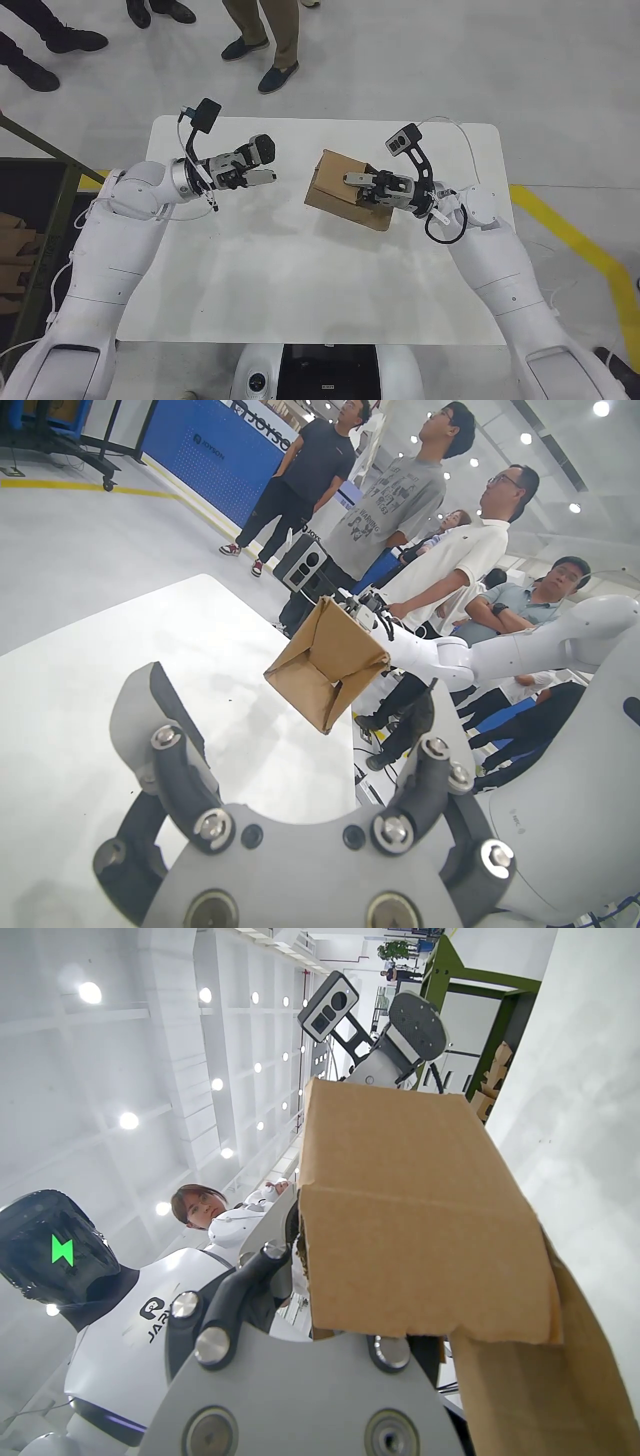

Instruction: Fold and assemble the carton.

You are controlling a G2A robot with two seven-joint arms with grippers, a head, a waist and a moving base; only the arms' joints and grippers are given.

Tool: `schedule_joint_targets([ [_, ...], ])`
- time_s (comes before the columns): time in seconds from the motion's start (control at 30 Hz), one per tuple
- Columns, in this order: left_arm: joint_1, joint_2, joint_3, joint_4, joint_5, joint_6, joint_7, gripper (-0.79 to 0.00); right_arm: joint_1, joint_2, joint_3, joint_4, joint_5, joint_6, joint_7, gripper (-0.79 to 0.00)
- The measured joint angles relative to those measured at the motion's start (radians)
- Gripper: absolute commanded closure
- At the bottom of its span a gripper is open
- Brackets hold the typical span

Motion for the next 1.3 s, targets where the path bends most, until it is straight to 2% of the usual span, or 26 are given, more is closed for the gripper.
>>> schedule_joint_targets([
  [0.1, 0.008, 0.002, 0.013, -0.028, 0.063, -0.022, 0.018, -0.785, -0.01, 0.001, -0.002, -0.017, -0.017, 0.018, -0.018, 0.0],
  [0.27, 0.008, 0.019, 0.083, -0.096, 0.261, -0.14, 0.165, -0.785, 0.015, 0.003, -0.005, 0.012, -0.017, 0.04, 0.043, 0.0],
  [0.37, 0.008, 0.03, 0.091, -0.113, 0.299, -0.138, 0.144, -0.785, 0.041, -0.001, -0.013, 0.046, -0.012, 0.031, 0.084, 0.0],
  [0.53, 0.007, 0.04, 0.1, -0.121, 0.362, -0.137, 0.186, -0.785, 0.077, -0.007, -0.033, 0.088, 0.009, 0.022, 0.16, 0.0],
  [0.73, 0.003, 0.048, 0.159, -0.172, 0.519, -0.137, 0.324, -0.785, 0.097, -0.018, -0.052, 0.125, 0.053, 0.007, 0.197, 0.0],
  [0.93, -0.001, 0.07, 0.241, -0.185, 0.783, -0.137, 0.596, -0.785, 0.116, -0.026, -0.062, 0.162, 0.074, 0.0, 0.212, 0.0],
  [1.13, -0.037, 0.106, 0.332, -0.106, 1.043, -0.137, 0.936, -0.785, 0.13, -0.031, -0.068, 0.172, 0.084, -0.001, 0.253, 0.0],
  [1.3, -0.081, 0.132, 0.417, -0.053, 1.172, -0.137, 1.155, -0.785, 0.133, -0.035, -0.076, 0.179, 0.083, -0.002, 0.253, 0.0],
])
